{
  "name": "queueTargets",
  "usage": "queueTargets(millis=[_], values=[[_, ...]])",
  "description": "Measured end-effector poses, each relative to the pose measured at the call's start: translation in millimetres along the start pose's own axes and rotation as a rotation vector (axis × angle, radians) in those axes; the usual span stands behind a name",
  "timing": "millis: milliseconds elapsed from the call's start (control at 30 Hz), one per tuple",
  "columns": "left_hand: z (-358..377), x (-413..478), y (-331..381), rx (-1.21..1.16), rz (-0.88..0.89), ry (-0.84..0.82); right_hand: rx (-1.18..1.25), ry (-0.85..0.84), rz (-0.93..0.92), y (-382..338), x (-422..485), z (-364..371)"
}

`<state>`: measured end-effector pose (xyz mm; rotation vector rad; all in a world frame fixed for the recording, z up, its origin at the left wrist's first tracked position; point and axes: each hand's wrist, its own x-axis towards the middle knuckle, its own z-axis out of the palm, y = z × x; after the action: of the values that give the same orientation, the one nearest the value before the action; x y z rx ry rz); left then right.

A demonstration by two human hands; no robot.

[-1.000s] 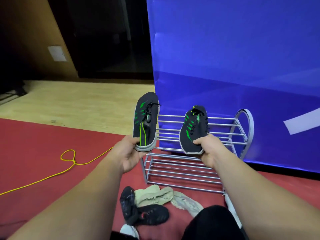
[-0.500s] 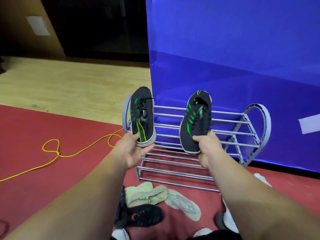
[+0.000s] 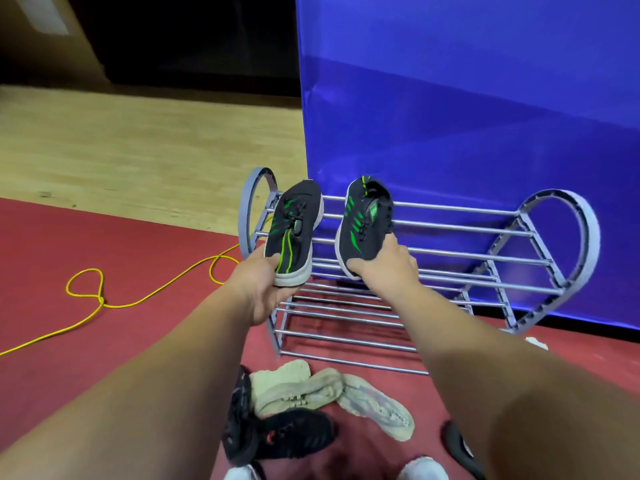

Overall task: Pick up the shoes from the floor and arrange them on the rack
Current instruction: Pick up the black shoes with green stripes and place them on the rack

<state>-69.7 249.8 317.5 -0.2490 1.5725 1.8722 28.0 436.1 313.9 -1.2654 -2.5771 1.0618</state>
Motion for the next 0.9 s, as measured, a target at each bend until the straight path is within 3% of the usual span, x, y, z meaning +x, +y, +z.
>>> queueTargets(millis=[300,667,900], values=[[1.3,11.2,1.1,-0.027,0.009,0.020,-0.046,-0.034,-0.170,12.1,-9.8,0.0],[-3.7,16.8,-6.1,-0.064,0.066,0.098,-0.114,-0.067,-0.163,6.1,-16.3,6.6],[-5.6,13.7,-14.3,0.043,0.089,0.186,-0.102,-0.054,-0.176,4.2,-23.1,8.7]])
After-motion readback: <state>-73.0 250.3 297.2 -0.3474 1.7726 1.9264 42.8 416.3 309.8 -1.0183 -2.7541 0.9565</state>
